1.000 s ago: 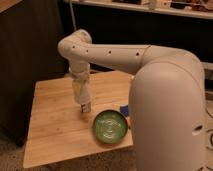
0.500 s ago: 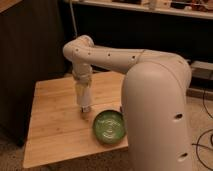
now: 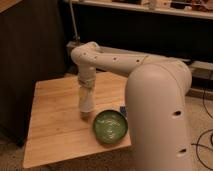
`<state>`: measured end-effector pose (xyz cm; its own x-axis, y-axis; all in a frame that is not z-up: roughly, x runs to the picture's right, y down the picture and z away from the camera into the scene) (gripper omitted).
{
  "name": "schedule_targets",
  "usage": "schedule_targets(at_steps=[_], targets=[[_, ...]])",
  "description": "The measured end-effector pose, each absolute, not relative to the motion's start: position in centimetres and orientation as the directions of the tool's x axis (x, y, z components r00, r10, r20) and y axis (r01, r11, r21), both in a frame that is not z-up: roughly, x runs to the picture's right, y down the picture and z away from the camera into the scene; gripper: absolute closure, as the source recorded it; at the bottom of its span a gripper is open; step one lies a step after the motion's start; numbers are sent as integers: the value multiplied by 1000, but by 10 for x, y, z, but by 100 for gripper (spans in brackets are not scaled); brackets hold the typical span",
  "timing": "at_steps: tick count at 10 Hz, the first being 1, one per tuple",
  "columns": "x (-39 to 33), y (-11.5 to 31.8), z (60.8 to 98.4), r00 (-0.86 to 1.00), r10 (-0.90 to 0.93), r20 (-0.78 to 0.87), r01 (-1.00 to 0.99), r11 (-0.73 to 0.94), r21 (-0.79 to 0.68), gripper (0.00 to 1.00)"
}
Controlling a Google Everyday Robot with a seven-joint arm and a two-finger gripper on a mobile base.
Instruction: Place the ceramic cup over the eraser
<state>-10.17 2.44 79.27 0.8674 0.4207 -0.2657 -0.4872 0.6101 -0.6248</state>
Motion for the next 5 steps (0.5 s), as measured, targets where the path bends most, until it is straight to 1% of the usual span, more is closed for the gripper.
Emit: schedule_targets(at_steps=[1,2,3,5], targets=[[-103,30,796,868,421,-264,-484,595,-641,32],[-103,30,797,866,425,-263,-485,588,-647,25],[-102,32,798,865,426,-267,-487,579,-654,20],[-106,33,800,863,427,-269,-487,566,-666,20]])
